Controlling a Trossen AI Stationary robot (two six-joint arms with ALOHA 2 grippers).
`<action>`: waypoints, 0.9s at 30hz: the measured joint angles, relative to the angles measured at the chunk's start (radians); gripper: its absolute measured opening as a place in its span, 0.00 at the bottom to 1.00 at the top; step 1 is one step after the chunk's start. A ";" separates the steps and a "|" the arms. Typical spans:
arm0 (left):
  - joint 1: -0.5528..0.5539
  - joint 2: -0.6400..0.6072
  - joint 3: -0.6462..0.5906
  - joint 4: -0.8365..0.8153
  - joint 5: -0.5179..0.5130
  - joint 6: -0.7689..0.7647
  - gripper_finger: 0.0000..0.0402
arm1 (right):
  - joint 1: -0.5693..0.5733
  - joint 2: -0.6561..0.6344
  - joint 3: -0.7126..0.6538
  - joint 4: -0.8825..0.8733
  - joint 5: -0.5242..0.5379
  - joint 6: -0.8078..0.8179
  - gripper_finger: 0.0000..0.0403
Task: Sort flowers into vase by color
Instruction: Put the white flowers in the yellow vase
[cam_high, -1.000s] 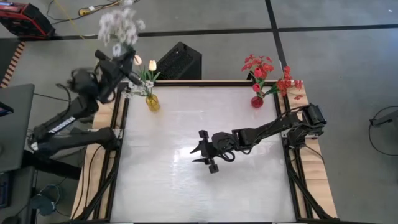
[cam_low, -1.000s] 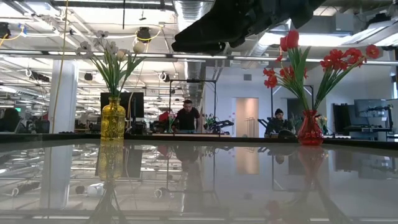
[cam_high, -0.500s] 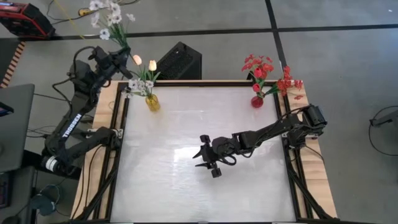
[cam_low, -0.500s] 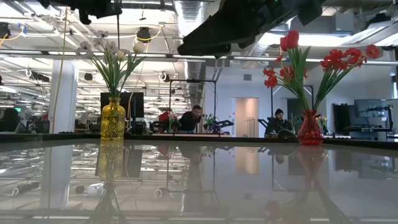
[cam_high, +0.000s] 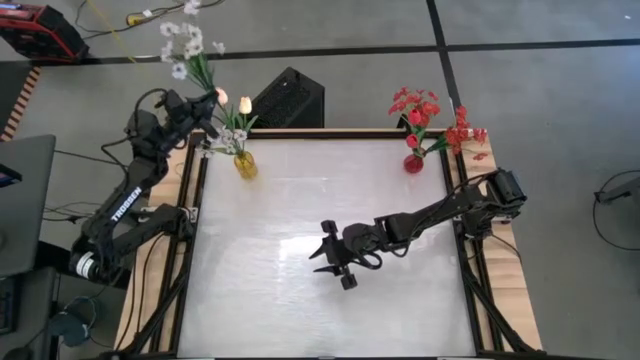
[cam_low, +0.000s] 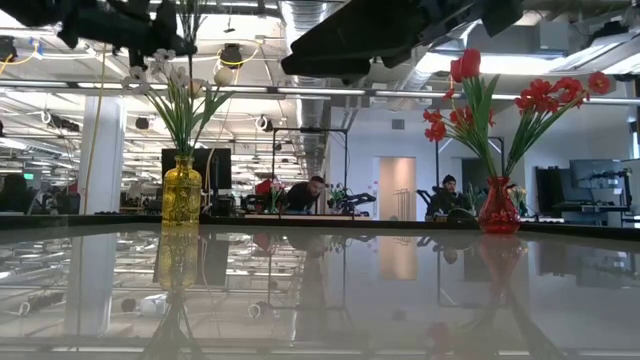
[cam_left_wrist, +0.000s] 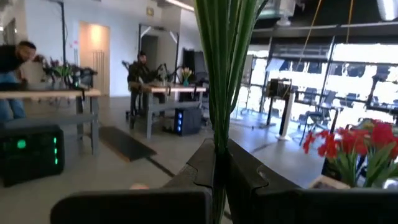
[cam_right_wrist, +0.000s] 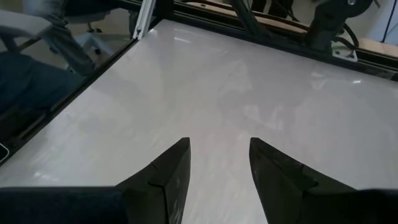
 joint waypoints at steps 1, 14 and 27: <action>0.000 0.002 -0.017 0.006 0.001 0.001 0.00 | 0.000 0.000 0.000 0.002 0.000 0.000 0.47; 0.000 0.020 -0.135 0.154 0.143 -0.071 0.00 | -0.010 0.000 0.000 0.002 0.000 -0.004 0.47; 0.000 0.013 -0.130 0.132 0.149 -0.074 0.00 | -0.010 0.000 0.000 -0.002 0.000 -0.019 0.47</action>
